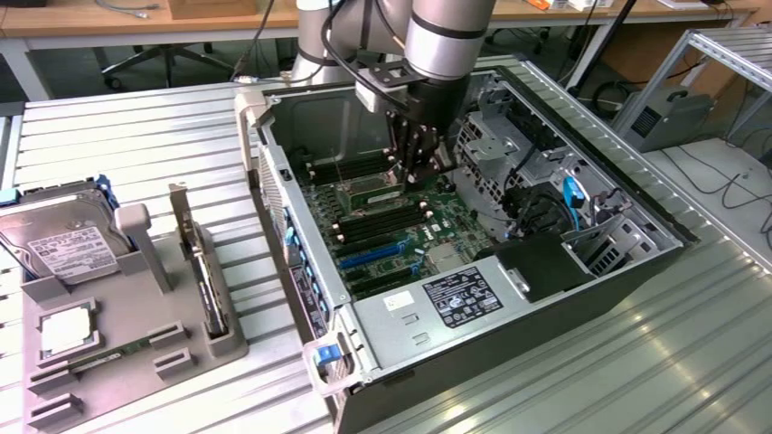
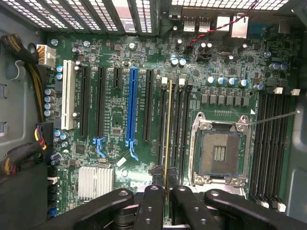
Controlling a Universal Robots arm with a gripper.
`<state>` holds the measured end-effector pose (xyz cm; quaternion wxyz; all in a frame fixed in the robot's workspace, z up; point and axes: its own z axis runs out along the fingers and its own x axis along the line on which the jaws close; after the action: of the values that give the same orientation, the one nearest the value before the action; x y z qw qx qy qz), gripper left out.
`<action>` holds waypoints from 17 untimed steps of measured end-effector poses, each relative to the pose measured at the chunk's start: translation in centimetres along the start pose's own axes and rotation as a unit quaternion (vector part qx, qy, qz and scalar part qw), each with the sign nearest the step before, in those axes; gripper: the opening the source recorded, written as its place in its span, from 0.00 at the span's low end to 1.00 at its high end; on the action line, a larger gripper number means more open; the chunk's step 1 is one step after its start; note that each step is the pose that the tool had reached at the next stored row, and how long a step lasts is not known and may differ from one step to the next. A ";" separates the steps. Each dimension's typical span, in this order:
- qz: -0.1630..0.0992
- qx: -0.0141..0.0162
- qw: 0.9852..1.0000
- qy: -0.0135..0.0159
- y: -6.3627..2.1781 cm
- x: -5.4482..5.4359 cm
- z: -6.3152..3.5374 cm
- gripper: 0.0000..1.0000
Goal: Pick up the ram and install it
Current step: 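Insert the ram into the slot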
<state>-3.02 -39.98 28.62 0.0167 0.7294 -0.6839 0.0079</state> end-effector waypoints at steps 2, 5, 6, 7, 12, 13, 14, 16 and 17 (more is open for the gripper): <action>0.000 0.000 1.000 -0.003 -0.01 0.0 0.06 0.14; 0.000 0.000 1.000 -0.003 -0.01 0.0 0.06 0.14; 0.000 0.000 1.000 -0.003 -0.01 0.0 0.06 0.14; 0.000 0.000 1.000 -0.003 -0.01 0.0 0.07 0.14; 0.000 0.000 1.000 -0.003 -0.02 0.0 0.70 0.14; 0.000 0.000 1.000 -0.003 -0.03 0.0 1.03 0.14; 0.000 0.000 1.000 -0.002 -0.03 0.0 1.27 0.14; 0.000 0.000 1.000 -0.001 -0.04 -0.1 1.66 0.14; 0.000 0.000 1.000 -0.001 -0.04 -0.1 1.84 0.14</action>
<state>-3.01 -39.98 26.78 0.0164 0.7294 -0.6838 0.0069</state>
